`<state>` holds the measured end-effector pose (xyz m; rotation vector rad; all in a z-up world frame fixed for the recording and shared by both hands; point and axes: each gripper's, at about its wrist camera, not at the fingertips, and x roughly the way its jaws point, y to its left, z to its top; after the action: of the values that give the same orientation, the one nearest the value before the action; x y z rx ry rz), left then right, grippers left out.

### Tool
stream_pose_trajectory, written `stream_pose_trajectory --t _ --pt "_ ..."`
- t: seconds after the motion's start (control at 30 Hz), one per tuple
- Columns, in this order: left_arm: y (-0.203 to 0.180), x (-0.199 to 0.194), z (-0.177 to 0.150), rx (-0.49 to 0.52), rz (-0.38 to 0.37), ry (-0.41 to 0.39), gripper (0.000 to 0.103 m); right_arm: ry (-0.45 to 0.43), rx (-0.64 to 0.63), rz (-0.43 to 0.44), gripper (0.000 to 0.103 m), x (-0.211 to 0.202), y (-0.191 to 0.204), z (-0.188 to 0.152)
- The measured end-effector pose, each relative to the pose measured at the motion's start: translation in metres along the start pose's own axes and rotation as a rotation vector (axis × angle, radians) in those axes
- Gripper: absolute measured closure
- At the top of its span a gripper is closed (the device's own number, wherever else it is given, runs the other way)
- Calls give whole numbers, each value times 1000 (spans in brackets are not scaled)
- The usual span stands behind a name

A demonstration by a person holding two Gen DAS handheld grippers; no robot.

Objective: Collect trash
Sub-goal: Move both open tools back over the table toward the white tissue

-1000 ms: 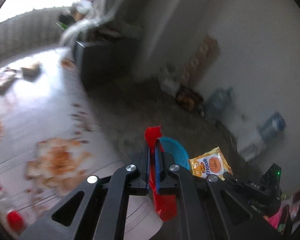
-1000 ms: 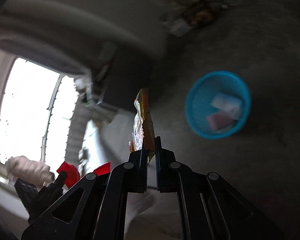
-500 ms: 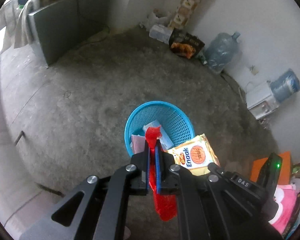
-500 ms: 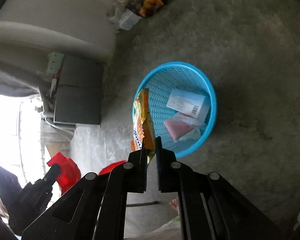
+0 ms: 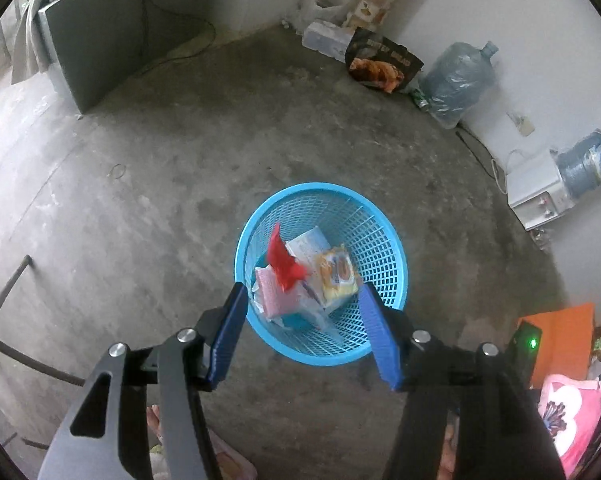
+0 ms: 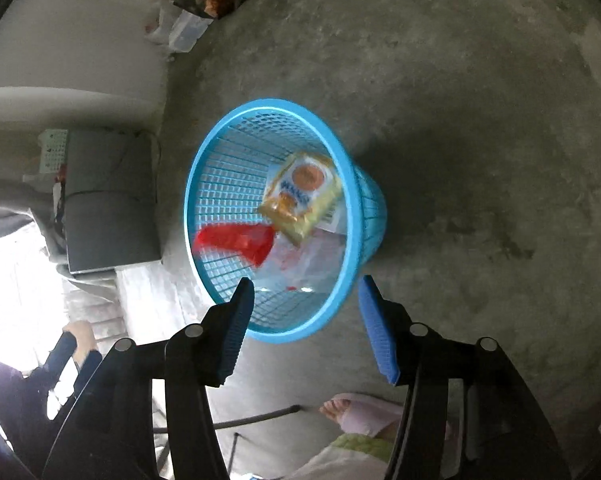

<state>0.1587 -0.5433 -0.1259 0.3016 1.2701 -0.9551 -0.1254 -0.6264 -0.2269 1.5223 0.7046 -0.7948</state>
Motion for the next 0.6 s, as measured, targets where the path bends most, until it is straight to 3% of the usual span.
stream_pose_trajectory --t 0.27,0.47,0.6 --pt "-23 -58 -3 25 -43 -54 45 -12 -75 25 49 -30 3 -14" --pt "-25 -138 -17 55 -59 -148 36 -17 -281 33 42 -67 34 -51" --pt "-19 -201 -44 116 -38 -223 30 -44 -415 25 37 -94 60 -79"
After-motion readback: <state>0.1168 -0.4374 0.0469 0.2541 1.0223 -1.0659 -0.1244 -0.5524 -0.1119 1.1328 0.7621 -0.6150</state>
